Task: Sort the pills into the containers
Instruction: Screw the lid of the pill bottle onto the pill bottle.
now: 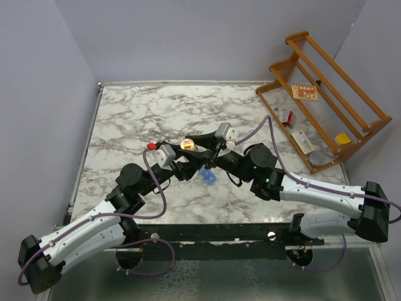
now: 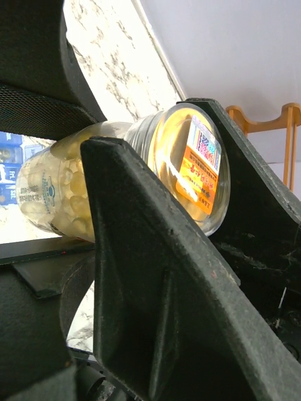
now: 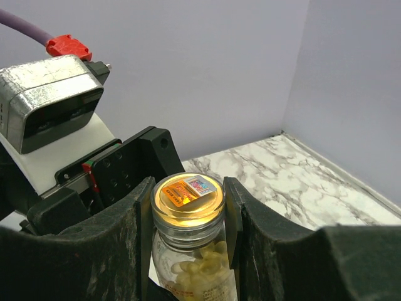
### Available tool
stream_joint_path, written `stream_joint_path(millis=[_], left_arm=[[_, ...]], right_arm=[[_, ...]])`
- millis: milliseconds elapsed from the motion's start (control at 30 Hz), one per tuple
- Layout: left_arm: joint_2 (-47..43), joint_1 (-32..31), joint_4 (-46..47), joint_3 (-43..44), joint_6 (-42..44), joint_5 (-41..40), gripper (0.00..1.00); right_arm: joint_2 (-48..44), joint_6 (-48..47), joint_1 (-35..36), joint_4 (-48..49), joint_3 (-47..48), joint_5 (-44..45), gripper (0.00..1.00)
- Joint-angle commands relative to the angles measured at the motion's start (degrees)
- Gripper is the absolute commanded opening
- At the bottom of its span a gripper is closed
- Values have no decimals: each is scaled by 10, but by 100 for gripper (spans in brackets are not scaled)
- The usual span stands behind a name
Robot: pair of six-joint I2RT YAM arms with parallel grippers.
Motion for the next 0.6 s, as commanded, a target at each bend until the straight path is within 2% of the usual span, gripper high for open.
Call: stream_joint_path(millis=[0,167,200,300,400,567], left_arm=[[-9,-10,103,15,11,32,0],[-18,-10,102,5,7,31,0],[-20,-10,102,4,7,29,0],[-21,-11,102,4,7,27,0],[-14,-10,100,6,7,27,0],[-1,-10,94,10,7,40,0]], right_arm=[[29,-20,16,-98,-10,67,29],[13,-28,17,-102,-13,78,38],[11,-30,16,-104,-13,78,43],[3,-33,16,-107,-18,79,47],[-4,-37,18,-106,-23,71,57],[-22,-46,18,-109,-24,70,60]])
